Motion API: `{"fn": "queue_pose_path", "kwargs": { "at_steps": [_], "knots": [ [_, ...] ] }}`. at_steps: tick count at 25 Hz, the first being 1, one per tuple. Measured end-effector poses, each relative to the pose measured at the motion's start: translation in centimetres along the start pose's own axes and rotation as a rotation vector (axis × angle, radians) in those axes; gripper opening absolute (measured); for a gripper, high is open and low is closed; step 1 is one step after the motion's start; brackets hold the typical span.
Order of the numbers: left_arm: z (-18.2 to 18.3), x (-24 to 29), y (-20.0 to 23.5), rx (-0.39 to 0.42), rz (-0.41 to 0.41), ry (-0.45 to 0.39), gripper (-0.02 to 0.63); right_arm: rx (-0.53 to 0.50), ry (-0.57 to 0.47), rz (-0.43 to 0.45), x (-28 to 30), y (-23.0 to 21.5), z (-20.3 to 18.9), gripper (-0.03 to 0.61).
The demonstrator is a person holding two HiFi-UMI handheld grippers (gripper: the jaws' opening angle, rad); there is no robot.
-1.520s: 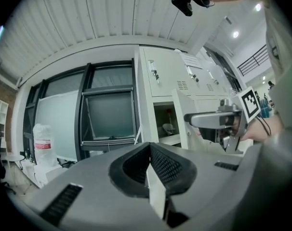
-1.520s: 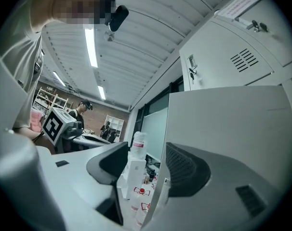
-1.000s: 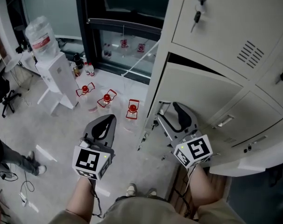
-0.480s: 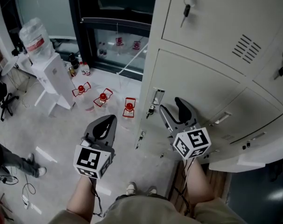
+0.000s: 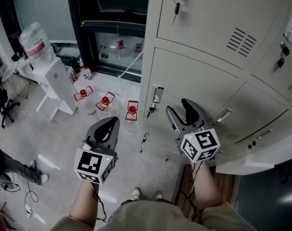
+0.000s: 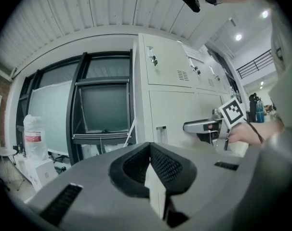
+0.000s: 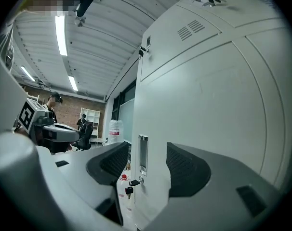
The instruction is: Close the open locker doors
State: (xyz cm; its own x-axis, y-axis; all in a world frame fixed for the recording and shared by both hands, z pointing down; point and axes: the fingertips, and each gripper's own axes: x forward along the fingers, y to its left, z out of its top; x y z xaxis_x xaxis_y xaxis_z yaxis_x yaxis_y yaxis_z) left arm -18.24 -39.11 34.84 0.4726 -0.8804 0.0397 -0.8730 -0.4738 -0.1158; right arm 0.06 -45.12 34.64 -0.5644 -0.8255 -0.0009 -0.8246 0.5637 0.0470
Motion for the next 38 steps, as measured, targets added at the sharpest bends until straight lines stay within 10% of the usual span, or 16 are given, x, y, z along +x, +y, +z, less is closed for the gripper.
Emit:
{"fn": "queue_pose_path", "kwargs": {
  "at_steps": [16,38],
  "knots": [
    [6.2,-3.3,-7.2,0.066,-0.078,-0.11,0.008,-0.115,-0.119,0.021,-12.9,4.2,7.9,0.148],
    [2.8,-3.3,-17.2,0.039,-0.236,-0.025,0.008,-0.002,-0.064,0.02,-22.8,3.4,3.1,0.006]
  ]
}}
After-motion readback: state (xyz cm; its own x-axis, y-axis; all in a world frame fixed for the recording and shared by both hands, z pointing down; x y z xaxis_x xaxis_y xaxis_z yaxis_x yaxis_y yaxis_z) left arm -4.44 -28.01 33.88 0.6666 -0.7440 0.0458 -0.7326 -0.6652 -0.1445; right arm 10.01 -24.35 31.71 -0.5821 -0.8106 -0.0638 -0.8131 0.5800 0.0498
